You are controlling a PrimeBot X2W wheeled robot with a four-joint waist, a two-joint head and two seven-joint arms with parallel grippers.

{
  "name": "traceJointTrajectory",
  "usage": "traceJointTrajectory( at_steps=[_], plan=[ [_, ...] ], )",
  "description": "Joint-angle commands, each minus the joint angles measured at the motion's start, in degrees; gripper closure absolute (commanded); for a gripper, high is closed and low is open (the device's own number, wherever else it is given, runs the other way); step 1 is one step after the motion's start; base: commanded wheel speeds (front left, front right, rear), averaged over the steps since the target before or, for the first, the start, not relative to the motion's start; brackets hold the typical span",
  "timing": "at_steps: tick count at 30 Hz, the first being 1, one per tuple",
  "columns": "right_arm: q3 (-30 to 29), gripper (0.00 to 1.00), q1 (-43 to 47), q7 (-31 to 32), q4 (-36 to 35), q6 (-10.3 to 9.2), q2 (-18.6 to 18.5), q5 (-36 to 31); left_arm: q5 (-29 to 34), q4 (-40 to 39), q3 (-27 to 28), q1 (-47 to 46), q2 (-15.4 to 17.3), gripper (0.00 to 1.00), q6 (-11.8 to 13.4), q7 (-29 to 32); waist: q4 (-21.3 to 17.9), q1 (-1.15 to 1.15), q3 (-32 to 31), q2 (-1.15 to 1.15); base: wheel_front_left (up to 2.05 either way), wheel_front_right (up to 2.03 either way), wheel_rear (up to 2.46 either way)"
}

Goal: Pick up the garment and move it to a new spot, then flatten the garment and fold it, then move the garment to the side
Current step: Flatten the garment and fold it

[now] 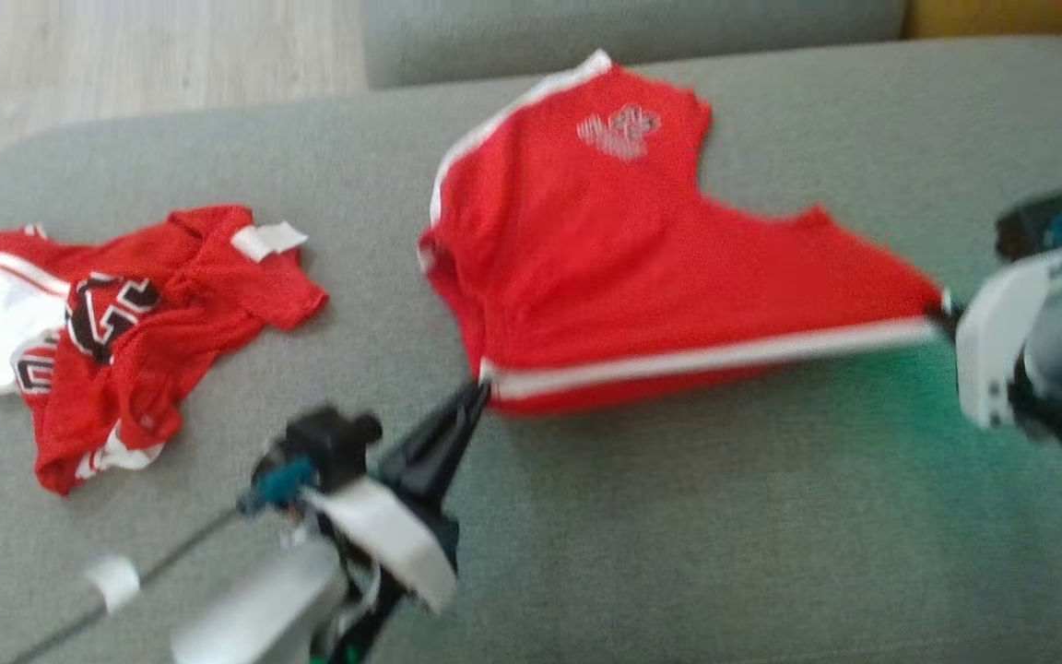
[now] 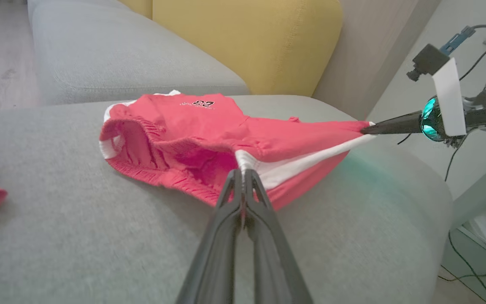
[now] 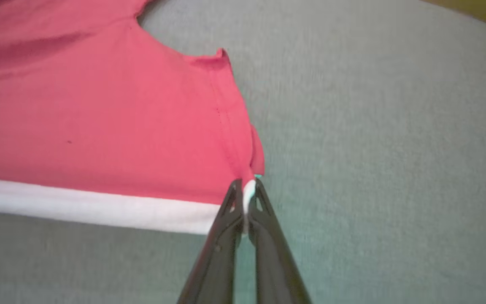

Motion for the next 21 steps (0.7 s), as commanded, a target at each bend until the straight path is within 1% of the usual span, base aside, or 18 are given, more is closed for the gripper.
traceJointTrajectory(
  at_steps=[1,3,5,9,12,15,19,21],
  plan=[
    [0.2,1.00,1.3,0.5,-1.6,-0.04,-2.5,1.0,-0.5,-2.0,1.6,-1.0,1.8,1.00,0.6,-0.3,-0.8,0.02,-1.5,0.00,0.00,0.00,0.00],
    [0.2,1.00,3.9,2.2,-4.4,-0.04,-4.6,3.6,-0.8,-4.6,1.3,1.4,2.2,1.00,2.1,-0.3,-0.8,0.02,-2.3,0.00,0.00,0.00,0.00],
    [-1.2,1.00,6.1,2.7,-6.6,-0.04,-6.2,5.9,-1.0,-6.9,0.8,3.3,2.3,1.00,3.1,-0.2,-0.8,0.02,-2.8,0.00,0.00,0.00,0.00],
    [-4.3,1.00,9.1,2.1,-10.5,-0.04,-7.5,6.9,-1.0,-10.3,0.2,5.1,2.6,1.00,4.8,0.3,-0.6,0.02,-3.2,0.00,0.00,0.00,0.00],
    [-7.2,1.00,9.0,1.0,-12.8,-0.04,-7.0,5.8,-0.6,-11.3,1.0,4.2,2.6,1.00,5.9,0.0,-0.1,0.02,-2.2,0.00,0.00,0.00,0.00],
    [-9.5,1.00,7.6,0.6,-14.3,-0.04,-5.9,3.5,-0.3,-11.5,2.0,2.5,2.3,1.00,6.5,-0.2,0.8,0.02,-0.7,0.00,0.00,0.00,0.00],
    [-12.2,1.00,4.4,1.0,-15.1,-0.04,-4.2,-0.1,-0.6,-10.7,3.2,-0.5,1.1,1.00,6.3,0.0,2.4,0.02,1.8,0.00,0.00,0.00,0.00],
    [-13.5,1.00,2.3,1.1,-14.8,-0.04,-3.1,-1.9,-1.3,-9.8,3.8,-2.4,0.0,1.00,5.6,0.5,3.3,0.02,3.2,0.00,0.00,0.00,0.00]
  ],
)
